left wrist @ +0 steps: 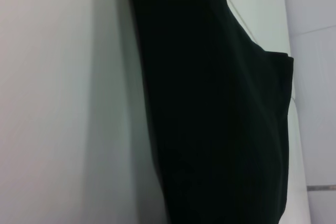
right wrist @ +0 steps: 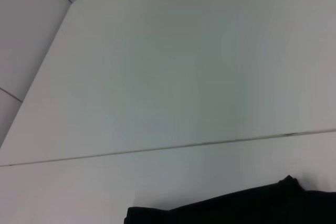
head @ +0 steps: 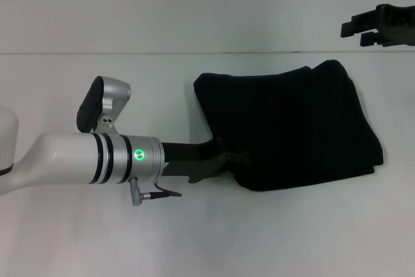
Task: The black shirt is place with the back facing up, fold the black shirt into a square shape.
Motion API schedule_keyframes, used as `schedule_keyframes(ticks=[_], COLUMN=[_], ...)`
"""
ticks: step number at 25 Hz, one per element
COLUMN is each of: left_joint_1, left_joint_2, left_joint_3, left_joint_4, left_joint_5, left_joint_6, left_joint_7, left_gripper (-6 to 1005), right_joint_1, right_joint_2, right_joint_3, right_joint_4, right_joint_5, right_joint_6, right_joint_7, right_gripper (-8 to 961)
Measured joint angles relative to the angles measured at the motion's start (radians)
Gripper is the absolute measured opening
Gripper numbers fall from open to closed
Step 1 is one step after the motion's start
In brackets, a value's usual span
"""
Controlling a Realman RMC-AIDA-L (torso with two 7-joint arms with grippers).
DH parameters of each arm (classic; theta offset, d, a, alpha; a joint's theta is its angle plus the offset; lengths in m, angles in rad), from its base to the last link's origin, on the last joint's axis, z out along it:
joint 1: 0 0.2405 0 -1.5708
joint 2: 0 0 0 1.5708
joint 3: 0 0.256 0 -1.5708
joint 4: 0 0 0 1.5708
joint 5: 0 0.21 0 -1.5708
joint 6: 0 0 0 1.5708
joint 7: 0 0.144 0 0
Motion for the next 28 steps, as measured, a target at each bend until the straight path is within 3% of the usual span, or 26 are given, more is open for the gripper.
schedule_keyframes(ticks=[3,9,14,18,22,28], left_joint_1=[0.000,0.016,0.038,0.108,0.200,0.230], left_joint_2=[0.000,0.008,0.030,0.052,0.058,0.093], left_joint_3=[0.003,0.008,0.011,0.007,-0.001,-0.032], left_joint_4=[0.000,0.010,0.015,0.076,0.191,0.224], left_joint_5=[-0.005,-0.003,0.003,0.005,0.006,0.063], left_joint_6=[0.002,0.024,0.067,0.146,0.241,0.308], left_joint_7=[0.003,0.013,0.069,0.081,0.079,0.070], left_gripper=[412,179,69,69,69,70], right_joint_1=[0.001,-0.001,-0.002,-0.005,-0.007,-0.007], right_joint_2=[0.000,-0.001,-0.001,-0.003,-0.005,-0.004], right_joint_3=[0.000,0.000,0.000,0.000,0.000,0.000], right_joint_4=[0.004,0.005,0.006,0.006,0.012,0.017], right_joint_5=[0.000,0.000,0.000,0.000,0.000,0.000], right_joint_6=[0.000,0.003,0.003,-0.002,-0.003,0.001], right_joint_7=[0.000,0.000,0.000,0.000,0.001,0.000], right_gripper=[560,560,561,562,562,563])
